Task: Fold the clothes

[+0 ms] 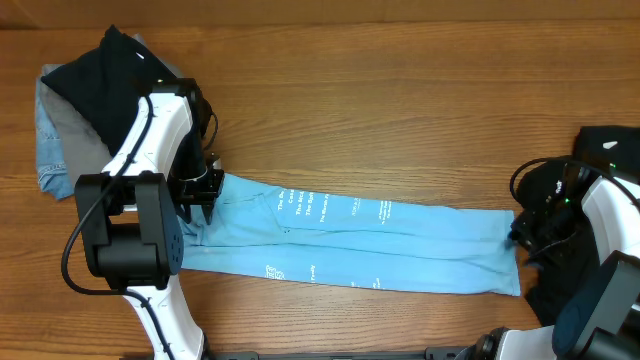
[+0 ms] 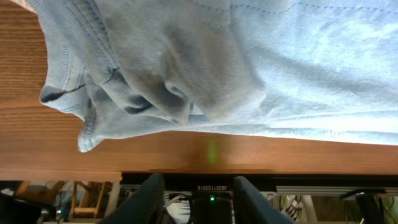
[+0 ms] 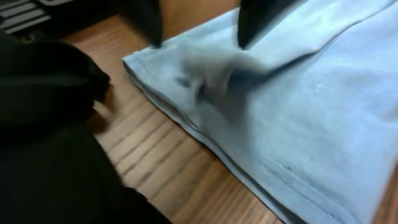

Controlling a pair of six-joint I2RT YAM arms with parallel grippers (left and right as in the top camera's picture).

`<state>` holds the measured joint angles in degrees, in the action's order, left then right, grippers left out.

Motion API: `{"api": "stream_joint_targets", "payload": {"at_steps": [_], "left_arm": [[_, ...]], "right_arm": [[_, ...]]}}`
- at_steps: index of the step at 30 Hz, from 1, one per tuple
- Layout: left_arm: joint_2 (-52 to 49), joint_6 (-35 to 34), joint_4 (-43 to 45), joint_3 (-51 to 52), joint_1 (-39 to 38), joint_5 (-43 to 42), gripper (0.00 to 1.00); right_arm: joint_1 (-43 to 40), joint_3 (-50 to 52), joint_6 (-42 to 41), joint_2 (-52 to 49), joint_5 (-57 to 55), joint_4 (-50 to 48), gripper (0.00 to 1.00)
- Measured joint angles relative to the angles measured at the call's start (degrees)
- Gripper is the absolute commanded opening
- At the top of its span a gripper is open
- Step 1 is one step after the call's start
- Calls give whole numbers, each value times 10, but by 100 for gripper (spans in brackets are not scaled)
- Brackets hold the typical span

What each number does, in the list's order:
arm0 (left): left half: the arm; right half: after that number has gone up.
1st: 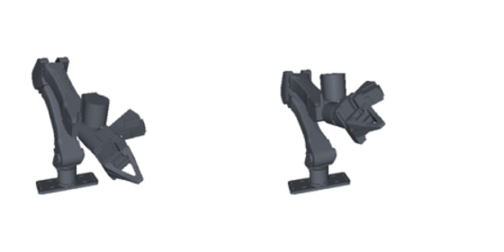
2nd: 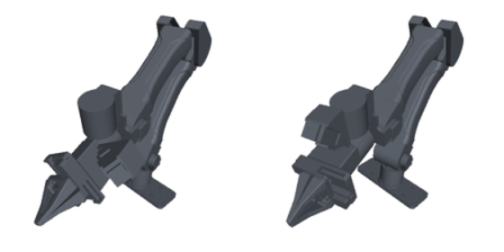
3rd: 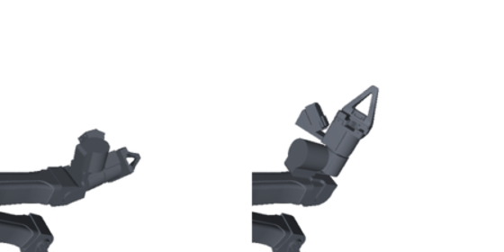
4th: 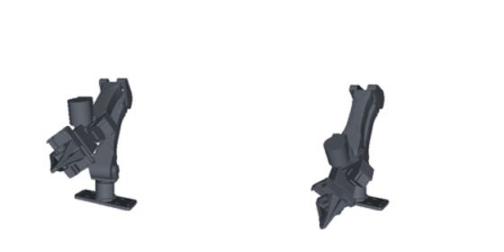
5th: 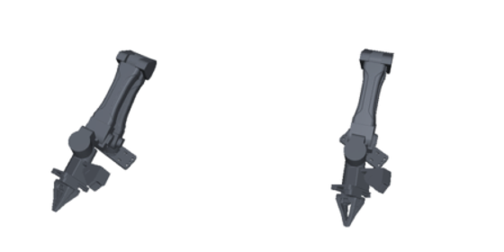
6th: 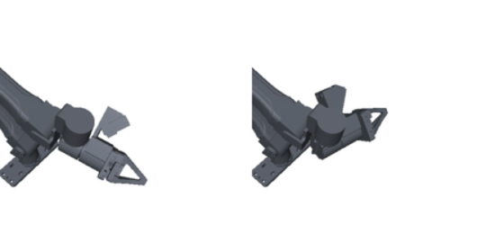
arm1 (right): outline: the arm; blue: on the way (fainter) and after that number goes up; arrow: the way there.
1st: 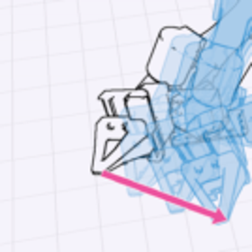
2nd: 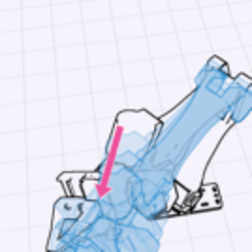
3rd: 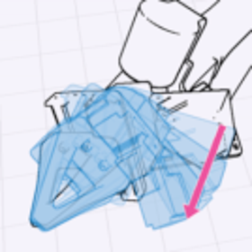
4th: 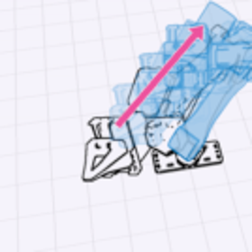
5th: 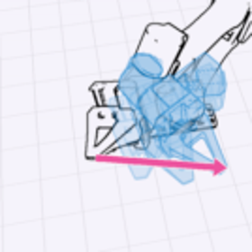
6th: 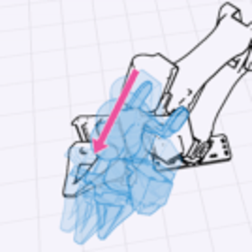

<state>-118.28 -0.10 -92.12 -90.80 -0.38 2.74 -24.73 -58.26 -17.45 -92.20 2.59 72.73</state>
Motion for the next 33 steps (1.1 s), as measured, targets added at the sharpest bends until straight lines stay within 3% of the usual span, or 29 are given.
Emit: {"api": "stream_joint_targets", "payload": {"at_steps": [3, 9, 12, 16, 18, 22, 24, 28, 33], "left_arm": [[0, 0, 6, 1, 0, 1, 40], [0, 0, 24, 1, 0, 1, 40], [0, 0, 28, 0, 0, 1, 37], [5, -1, 24, -27, 0, -3, 42], [25, -6, 26, -46, 0, -5, 46], [106, -22, 32, -63, 0, -6, 45], [151, -33, 29, -70, 0, -6, 47], [200, -49, 28, -72, 0, -6, 53], [200, -57, 36, -72, 0, -10, 61]], "right_arm": [[0, 0, -4, 0, -5, 0, 57], [-12, 0, -18, 0, -4, -57, 58], [-19, 0, 19, 0, 53, -82, 58], [-19, 0, 74, 0, 137, -89, 60], [-19, 0, 96, 1, 168, -88, 61], [-19, 0, 141, 39, 232, -92, 66], [-19, 0, 151, 89, 252, -94, 73], [-19, 0, 130, 148, 230, -91, 75], [-19, 2, 99, 108, 172, -83, 73]]}}
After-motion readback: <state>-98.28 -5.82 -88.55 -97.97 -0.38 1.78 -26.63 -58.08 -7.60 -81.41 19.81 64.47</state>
